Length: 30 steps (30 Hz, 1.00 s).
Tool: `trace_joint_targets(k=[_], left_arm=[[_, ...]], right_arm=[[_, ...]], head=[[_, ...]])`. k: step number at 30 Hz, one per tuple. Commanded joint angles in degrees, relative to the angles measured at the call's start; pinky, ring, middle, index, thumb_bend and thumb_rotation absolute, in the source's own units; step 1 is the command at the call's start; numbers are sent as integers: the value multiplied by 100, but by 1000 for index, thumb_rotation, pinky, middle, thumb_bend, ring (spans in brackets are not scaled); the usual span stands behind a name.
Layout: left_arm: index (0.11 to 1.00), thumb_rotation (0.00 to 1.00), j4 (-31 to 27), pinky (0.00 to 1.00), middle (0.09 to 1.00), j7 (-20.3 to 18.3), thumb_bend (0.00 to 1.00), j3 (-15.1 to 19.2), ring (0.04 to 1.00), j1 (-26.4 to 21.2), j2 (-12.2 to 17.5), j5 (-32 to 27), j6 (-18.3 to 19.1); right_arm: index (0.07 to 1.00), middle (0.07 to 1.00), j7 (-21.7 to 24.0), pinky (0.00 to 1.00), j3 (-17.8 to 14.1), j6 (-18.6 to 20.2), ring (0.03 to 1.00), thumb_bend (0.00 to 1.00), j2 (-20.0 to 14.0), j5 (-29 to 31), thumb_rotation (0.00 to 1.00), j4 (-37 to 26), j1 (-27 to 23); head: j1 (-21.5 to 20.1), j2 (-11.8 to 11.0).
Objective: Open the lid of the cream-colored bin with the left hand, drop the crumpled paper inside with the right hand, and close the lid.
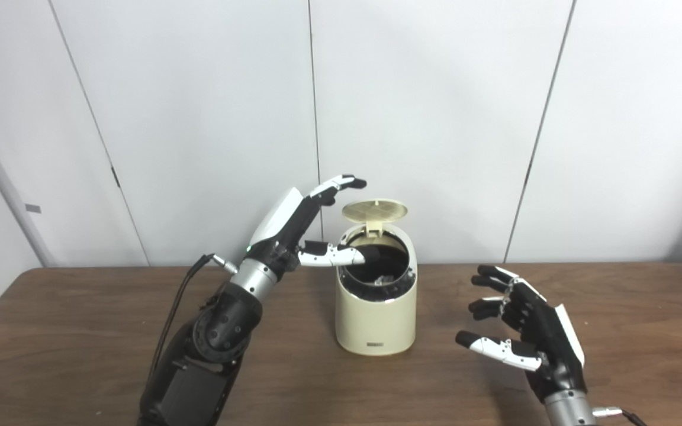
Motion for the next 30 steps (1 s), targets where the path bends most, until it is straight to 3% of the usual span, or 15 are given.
trace_joint_targets(k=[1,7,14,18,30], left_arm=[[850,450,-202,893,876,-30,903,-20,975,-326,107,66,-165],[781,424,-288,913,849,-153,894,-74,990,-301,140,121,-42],[760,417,-327,899,831,-175,877,-133,990,-271,179,293,-48],[715,413,-374,841,793,-195,873,-163,967,-262,213,373,-23],[690,425,-511,856,752,-187,878,-186,958,-177,293,572,-84]], right_arm=[[719,715,-40,538,-23,-99,548,755,21,48,98,-162,-150],[715,710,-16,514,-35,-163,545,754,27,81,102,-90,-178],[712,707,-55,495,-32,-142,544,756,58,46,107,-125,-180],[707,700,-60,518,-26,-153,540,749,71,42,94,-139,-193],[709,697,-99,502,12,-106,532,739,109,-10,68,-215,-195]], head=[[7,-7],[-13,13],[-37,41],[-40,48],[-78,84]])
